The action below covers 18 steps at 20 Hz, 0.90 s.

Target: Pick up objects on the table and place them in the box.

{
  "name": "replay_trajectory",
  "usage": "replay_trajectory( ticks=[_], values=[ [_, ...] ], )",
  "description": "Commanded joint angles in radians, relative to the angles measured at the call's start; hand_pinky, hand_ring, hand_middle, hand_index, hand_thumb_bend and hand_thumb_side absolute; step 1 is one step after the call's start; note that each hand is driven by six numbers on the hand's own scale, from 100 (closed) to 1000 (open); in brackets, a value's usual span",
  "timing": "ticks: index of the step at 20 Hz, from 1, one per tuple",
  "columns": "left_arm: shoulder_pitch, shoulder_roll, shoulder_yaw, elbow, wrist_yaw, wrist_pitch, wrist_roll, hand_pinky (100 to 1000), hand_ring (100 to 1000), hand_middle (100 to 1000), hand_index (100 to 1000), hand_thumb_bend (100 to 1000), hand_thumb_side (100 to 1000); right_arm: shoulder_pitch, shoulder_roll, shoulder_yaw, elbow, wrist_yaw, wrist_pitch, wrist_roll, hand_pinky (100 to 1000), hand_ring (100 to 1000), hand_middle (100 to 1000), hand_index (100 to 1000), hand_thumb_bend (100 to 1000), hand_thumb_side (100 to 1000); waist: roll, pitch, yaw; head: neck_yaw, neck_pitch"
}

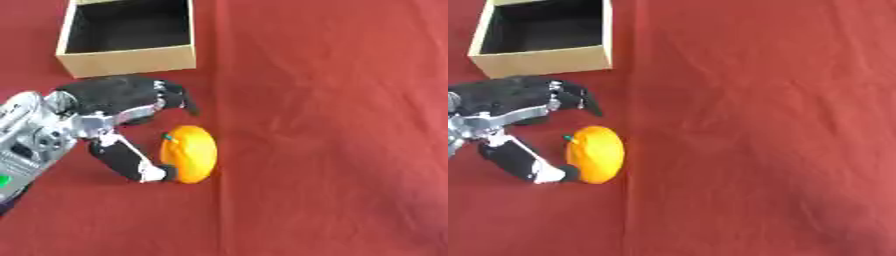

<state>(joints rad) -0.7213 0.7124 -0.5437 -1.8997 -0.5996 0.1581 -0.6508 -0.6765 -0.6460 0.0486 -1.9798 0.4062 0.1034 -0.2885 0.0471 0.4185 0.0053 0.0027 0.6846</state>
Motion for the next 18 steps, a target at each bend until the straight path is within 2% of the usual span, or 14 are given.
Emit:
replay_trajectory(
  ticks=[1,8,10,11,13,15,16,18],
  values=[
    [-0.016,-0.005,-0.009,0.038,-0.02,-0.014,0.008,718,894,784,862,459,238,-0.008,-0.011,-0.011,-0.02,-0.007,0.001,-0.001,934,889,833,920,100,894,-0.003,-0.026,-0.003,-0.001,-0.005],
    [-0.027,-0.04,-0.033,0.124,-0.085,-0.056,0.027,683,866,768,858,411,233,-0.011,-0.007,-0.007,-0.02,-0.011,0.0,0.002,934,889,830,919,100,894,-0.005,-0.027,-0.005,0.003,-0.005],
    [-0.026,-0.047,-0.036,0.142,-0.108,-0.072,0.038,640,827,742,845,393,231,-0.01,-0.006,-0.008,-0.02,-0.011,0.0,0.002,934,889,830,919,100,895,-0.006,-0.027,-0.007,0.004,-0.006],
    [-0.025,-0.05,-0.036,0.145,-0.112,-0.078,0.047,563,759,683,816,362,222,-0.011,-0.006,-0.008,-0.02,-0.012,0.0,0.002,935,889,831,919,100,894,-0.007,-0.026,-0.007,0.004,-0.007],
    [-0.021,-0.046,-0.03,0.123,-0.108,-0.086,0.078,486,679,641,791,309,206,-0.01,-0.008,-0.008,-0.02,-0.012,0.001,0.001,935,889,831,919,100,894,-0.007,-0.026,-0.007,0.002,-0.007],
    [-0.016,-0.034,-0.022,0.081,-0.103,-0.086,0.107,482,674,639,789,306,204,-0.009,-0.009,-0.008,-0.02,-0.012,0.003,0.0,935,889,830,919,100,894,-0.006,-0.026,-0.006,0.001,-0.007],
    [-0.015,-0.027,-0.017,0.059,-0.105,-0.087,0.116,468,658,665,807,282,199,-0.008,-0.01,-0.008,-0.02,-0.011,0.003,0.0,935,889,830,920,100,895,-0.006,-0.026,-0.005,-0.001,-0.006],
    [-0.006,-0.004,0.002,-0.005,-0.114,-0.089,0.133,444,642,652,797,240,191,-0.005,-0.011,-0.008,-0.02,-0.011,0.005,0.001,935,889,830,920,100,896,-0.005,-0.027,-0.001,-0.004,-0.005]
  ],
)
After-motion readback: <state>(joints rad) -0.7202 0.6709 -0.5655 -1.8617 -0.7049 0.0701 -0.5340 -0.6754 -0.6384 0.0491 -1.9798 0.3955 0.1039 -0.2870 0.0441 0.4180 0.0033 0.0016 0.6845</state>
